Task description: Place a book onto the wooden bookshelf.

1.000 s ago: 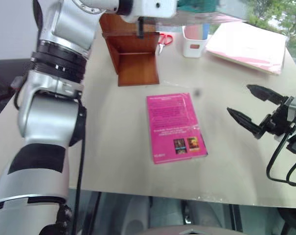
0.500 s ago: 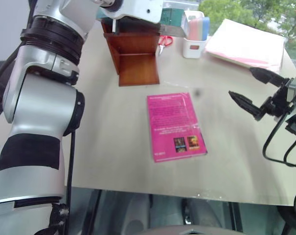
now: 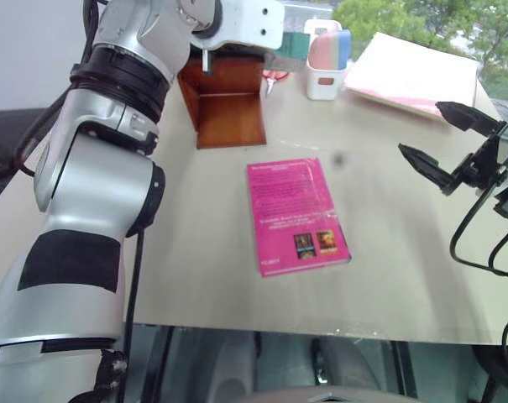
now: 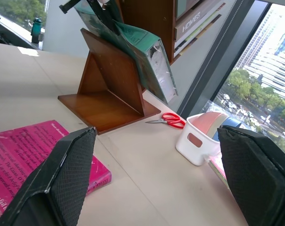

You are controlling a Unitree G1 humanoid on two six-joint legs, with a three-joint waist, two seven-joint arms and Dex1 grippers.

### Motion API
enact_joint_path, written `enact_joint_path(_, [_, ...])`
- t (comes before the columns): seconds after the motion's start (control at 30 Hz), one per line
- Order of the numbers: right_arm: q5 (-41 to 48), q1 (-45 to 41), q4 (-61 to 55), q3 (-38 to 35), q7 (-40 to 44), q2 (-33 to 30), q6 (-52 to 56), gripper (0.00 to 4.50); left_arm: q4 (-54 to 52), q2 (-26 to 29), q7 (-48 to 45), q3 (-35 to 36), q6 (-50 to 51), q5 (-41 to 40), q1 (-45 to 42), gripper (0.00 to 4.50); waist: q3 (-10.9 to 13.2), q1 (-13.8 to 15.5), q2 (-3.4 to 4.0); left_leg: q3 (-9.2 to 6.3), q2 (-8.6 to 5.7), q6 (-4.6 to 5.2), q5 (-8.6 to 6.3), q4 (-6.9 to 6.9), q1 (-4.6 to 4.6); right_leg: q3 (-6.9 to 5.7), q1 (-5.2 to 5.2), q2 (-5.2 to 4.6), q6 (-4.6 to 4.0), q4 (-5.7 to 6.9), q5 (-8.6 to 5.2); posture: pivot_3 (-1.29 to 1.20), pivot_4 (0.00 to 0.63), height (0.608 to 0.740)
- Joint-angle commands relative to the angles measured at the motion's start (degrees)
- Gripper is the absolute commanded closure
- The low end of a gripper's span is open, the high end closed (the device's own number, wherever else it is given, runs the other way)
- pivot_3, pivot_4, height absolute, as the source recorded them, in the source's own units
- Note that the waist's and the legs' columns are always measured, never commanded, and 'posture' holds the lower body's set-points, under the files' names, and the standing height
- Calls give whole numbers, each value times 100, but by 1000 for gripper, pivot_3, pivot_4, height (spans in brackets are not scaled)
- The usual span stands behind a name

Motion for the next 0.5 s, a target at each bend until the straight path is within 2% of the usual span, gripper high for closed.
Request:
enact_joint_path(0.03, [2,-125,-70,-93,16,-47,-178,246,-311,102,-131,188,181,-68,-55,3639,1,1,0,0,0,0,0,-1,-1,0,-1,0,1,-1,0,0,150,740])
enact_joint_path(0.07, [-16,-150,-7,-66,45,-36,-217,246,-339,107,-106,192,240,-59,-24,3350,1,1,0,0,0,0,0,-2,-2,0,-2,0,1,-3,0,0,150,740])
enact_joint_path(0.3, [13,-183,105,-5,108,-10,-278,246,-453,154,338,317,419,-49,94,53,3,4,-1,1,0,1,0,-5,-9,1,-7,0,2,-9,-1,0,150,740])
enact_joint_path(0.47, [84,-146,40,13,114,-49,-164,246,-1536,459,333,1064,118,-839,644,53,4,4,0,3,1,-20,12,-8,-15,3,-14,-2,1,-14,-1,0,150,740])
enact_joint_path(0.5, [111,-127,12,20,131,-69,-112,246,-2011,401,203,1401,303,-1294,872,53,4,9,1,3,1,-22,13,-8,-15,2,-13,-2,1,-16,-1,0,150,740])
